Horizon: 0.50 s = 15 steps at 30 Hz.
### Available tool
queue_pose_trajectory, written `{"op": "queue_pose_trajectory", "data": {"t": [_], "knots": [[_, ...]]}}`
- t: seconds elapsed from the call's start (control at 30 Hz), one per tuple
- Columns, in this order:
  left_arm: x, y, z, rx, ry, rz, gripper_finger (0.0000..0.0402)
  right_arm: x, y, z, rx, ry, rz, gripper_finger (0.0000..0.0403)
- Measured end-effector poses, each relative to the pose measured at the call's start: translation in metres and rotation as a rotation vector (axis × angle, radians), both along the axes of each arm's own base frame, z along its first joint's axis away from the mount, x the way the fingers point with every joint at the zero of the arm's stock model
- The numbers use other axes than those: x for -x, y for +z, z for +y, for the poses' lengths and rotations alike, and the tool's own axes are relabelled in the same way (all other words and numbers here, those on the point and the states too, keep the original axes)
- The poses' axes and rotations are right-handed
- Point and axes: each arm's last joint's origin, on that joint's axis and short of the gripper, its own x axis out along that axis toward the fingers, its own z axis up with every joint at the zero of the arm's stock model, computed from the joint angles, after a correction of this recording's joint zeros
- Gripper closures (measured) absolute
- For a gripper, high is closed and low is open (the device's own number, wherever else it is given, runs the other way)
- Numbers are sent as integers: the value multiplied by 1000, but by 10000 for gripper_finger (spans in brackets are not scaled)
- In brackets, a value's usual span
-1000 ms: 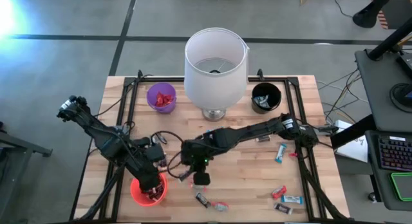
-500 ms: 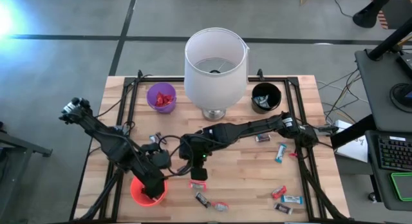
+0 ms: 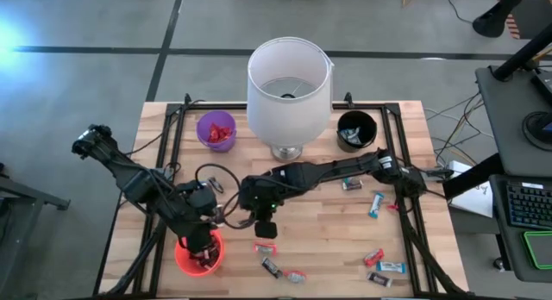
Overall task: Sort candy
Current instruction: Put the black chocolate into the orange bucket
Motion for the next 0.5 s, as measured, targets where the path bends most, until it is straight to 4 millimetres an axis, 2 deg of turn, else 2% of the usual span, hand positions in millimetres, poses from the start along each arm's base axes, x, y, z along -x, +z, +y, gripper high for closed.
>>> {"op": "queue_pose_trajectory", "data": {"t": [0.13, 0.3, 0.4, 0.5], "knots": [[0, 1, 1, -14, 2, -15, 229, -1, 2, -11, 21, -48, -5, 394], [2, 0, 3, -58, -5, -12, 229, 2, 14, -22, 5, -86, -25, 394], [5, 0, 5, -73, -3, 7, 229, 5, 17, -22, -5, -96, -13, 394], [6, -1, 5, -78, -6, 18, 229, 9, 14, -13, -1, -85, 30, 394]]}}
